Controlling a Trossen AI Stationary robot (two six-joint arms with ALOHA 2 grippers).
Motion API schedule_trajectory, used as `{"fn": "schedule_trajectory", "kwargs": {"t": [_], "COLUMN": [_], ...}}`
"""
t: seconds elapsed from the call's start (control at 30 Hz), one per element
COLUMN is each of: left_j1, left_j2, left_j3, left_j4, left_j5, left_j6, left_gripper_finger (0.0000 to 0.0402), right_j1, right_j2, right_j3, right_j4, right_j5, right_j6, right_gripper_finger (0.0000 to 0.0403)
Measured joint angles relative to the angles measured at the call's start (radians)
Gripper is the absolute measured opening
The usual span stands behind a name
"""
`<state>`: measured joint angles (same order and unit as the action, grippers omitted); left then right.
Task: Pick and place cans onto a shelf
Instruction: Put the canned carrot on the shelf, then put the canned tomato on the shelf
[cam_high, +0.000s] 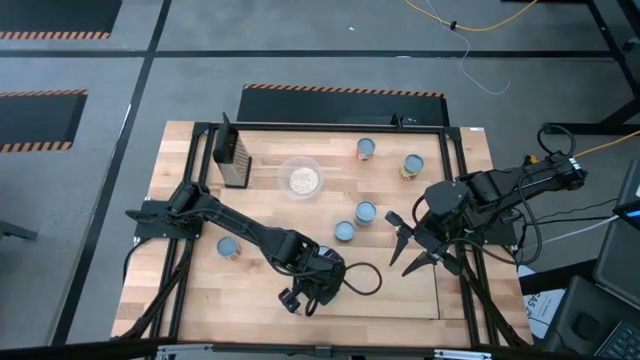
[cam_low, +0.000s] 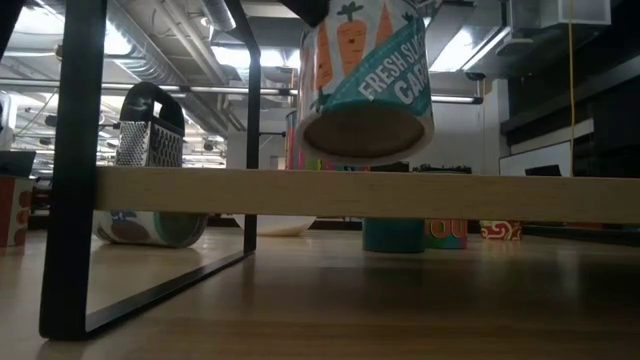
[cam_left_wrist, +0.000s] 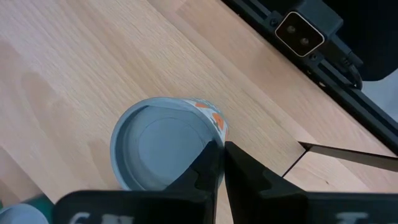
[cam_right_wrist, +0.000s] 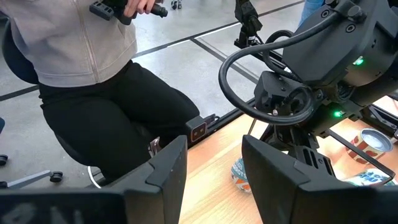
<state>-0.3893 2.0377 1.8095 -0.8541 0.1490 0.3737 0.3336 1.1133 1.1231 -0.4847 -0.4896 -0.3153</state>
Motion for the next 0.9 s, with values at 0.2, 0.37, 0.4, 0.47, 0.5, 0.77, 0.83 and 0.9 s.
{"fn": "schedule_trajectory", "kwargs": {"t": [0.2, 0.37, 0.4, 0.47, 0.5, 0.77, 0.83, 0.9], "left_j1": [0.000, 0.000, 0.000, 0.000, 0.000, 0.001, 0.001, 0.001], "left_j2": [0.000, 0.000, 0.000, 0.000, 0.000, 0.000, -0.001, -0.002], "left_j3": [0.000, 0.000, 0.000, 0.000, 0.000, 0.000, 0.000, 0.000], "left_j4": [0.000, 0.001, 0.001, 0.001, 0.001, 0.012, 0.018, 0.022], "left_j5": [-0.001, -0.002, -0.002, -0.002, -0.002, -0.012, -0.011, -0.011], "left_j6": [0.000, 0.000, 0.000, 0.000, 0.000, 0.003, 0.003, 0.003], "left_gripper_finger": [0.0019, 0.0040, 0.0045, 0.0056, 0.0060, 0.0069, 0.0067, 0.0066], "right_j1": [0.000, 0.000, 0.000, 0.000, 0.000, 0.000, 0.000, 0.000], "right_j2": [0.000, 0.000, 0.000, 0.000, 0.000, 0.000, 0.000, 0.000], "right_j3": [0.000, 0.000, 0.000, 0.000, 0.000, 0.000, 0.000, 0.000], "right_j4": [0.000, 0.000, 0.000, 0.000, 0.000, 0.000, 0.000, 0.000], "right_j5": [0.000, 0.000, 0.000, 0.000, 0.000, 0.000, 0.000, 0.000], "right_j6": [0.000, 0.000, 0.000, 0.000, 0.000, 0.000, -0.001, -0.002], "right_gripper_finger": [0.0158, 0.0158, 0.0158, 0.0158, 0.0158, 0.0158, 0.0158, 0.0158]}}
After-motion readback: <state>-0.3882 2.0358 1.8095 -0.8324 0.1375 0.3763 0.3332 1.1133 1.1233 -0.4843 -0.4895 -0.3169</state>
